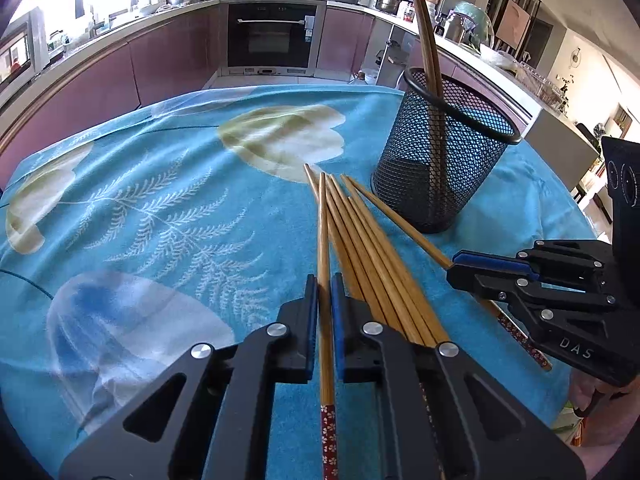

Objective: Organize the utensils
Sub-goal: 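Close the right gripper on a chopstick while the left gripper grasps another, then raise both held chopsticks upright and lower them into the mesh cup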

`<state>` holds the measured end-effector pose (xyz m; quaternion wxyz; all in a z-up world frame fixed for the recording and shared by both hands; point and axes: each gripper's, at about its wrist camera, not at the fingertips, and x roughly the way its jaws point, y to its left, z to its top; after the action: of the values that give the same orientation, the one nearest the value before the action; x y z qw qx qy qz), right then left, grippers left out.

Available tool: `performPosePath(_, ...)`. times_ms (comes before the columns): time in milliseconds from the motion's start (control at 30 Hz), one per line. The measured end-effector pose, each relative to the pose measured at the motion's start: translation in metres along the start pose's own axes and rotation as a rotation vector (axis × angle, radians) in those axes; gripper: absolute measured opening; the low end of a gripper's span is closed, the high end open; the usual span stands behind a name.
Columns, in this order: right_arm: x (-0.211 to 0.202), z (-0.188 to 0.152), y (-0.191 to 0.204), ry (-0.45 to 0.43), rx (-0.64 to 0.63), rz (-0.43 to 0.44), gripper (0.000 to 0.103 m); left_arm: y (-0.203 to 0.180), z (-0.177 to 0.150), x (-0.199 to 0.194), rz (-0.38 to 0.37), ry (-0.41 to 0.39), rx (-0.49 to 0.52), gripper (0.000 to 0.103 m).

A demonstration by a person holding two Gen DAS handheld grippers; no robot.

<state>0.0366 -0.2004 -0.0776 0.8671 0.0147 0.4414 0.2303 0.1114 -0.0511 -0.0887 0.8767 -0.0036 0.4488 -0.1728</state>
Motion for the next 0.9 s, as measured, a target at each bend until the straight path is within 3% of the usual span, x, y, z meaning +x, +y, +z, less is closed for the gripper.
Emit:
performPosePath(467,-0.014,0.001,0.006,-0.044,0.005,0.074,0.006,0.008,0.001,-0.03,-0.063,-0.057,-0.04,0.008)
performPosePath(900,-0.052,0.007,0.007,-0.16,0.006,0.115,0.006,0.0,0.011,-0.08,-0.155,-0.168,-0.022,0.007)
